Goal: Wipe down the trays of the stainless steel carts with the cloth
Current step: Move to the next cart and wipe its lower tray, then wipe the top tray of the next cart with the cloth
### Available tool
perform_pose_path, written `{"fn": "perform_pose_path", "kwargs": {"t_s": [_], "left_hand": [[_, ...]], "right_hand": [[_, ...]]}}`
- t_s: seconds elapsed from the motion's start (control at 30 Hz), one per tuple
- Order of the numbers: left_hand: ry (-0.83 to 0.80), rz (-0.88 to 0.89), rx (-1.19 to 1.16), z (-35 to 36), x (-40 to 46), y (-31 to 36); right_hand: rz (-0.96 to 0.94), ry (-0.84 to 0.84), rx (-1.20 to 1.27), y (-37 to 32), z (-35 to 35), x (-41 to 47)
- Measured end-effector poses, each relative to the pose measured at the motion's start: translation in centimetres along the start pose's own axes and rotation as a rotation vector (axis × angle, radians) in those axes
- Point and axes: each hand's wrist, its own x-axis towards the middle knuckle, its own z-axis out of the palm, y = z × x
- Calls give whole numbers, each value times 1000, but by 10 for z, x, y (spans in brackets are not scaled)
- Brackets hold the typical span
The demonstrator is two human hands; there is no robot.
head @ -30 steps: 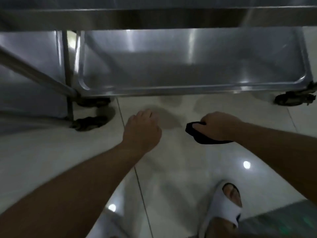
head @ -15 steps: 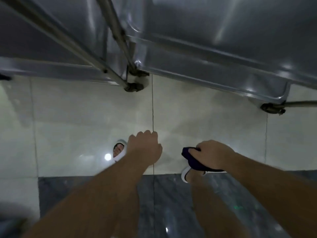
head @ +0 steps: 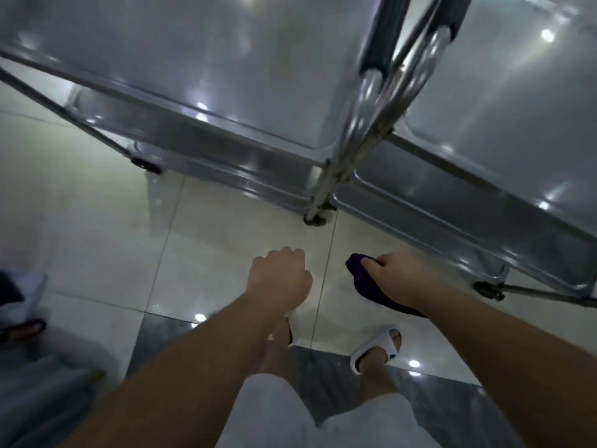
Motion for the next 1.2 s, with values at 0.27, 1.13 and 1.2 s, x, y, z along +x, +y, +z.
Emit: {"fn": "perform_pose_path", "kwargs": {"t_s": [0.27,1.13,1.2], "left_hand": [[92,-28,-4,-104,-82,-84],[419,-531,-317,-312,-86,-323],[418,-528,-312,-317,-81,-354]], "right_hand": [[-135,67,70,-150,-62,-80],[-491,-1,137,-486,-214,26],[-508,26,49,-512,-213,37]]}}
